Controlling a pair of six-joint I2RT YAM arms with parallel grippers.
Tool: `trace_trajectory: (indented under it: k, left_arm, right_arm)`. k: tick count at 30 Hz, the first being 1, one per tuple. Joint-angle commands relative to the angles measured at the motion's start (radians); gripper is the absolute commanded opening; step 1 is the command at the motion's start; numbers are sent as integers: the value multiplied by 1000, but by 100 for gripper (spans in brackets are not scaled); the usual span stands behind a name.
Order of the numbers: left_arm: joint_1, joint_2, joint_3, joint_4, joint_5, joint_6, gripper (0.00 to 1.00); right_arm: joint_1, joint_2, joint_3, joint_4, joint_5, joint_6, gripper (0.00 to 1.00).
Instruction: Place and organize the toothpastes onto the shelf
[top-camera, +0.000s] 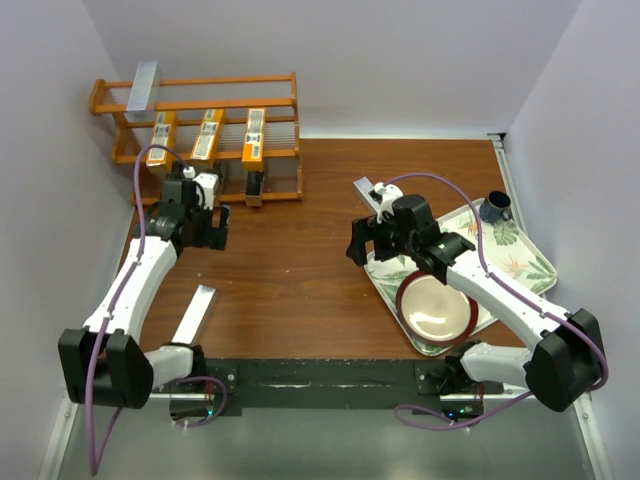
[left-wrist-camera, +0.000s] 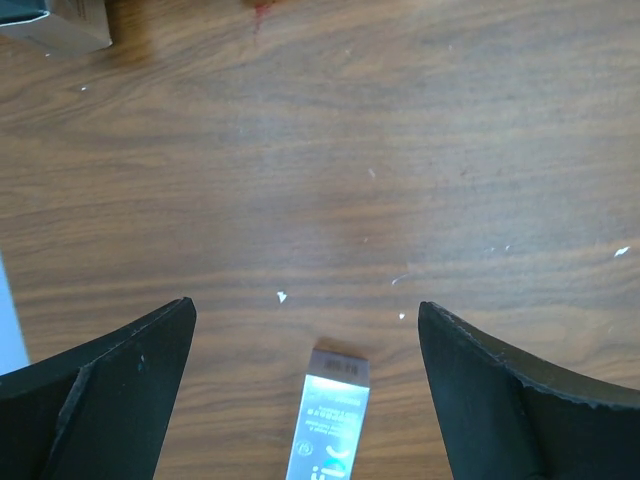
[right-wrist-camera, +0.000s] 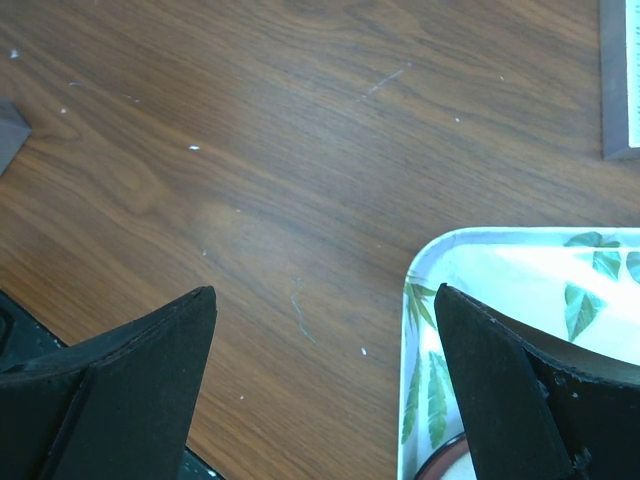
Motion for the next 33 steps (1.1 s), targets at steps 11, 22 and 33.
trace_trajectory:
  k: [11,22,33]
  left_arm:
    - [-63,58,47,-78,-121,63,96]
    - [-52,-155,-29,268,-176,-92,100]
    - [-50,21,51,-50,-63,-241,99]
  right_arm:
    - [33,30,16,86,-155,-14,97]
    - [272,264,162,194,-307,-294,99]
    - [297,389,237,171,-298,-367,99]
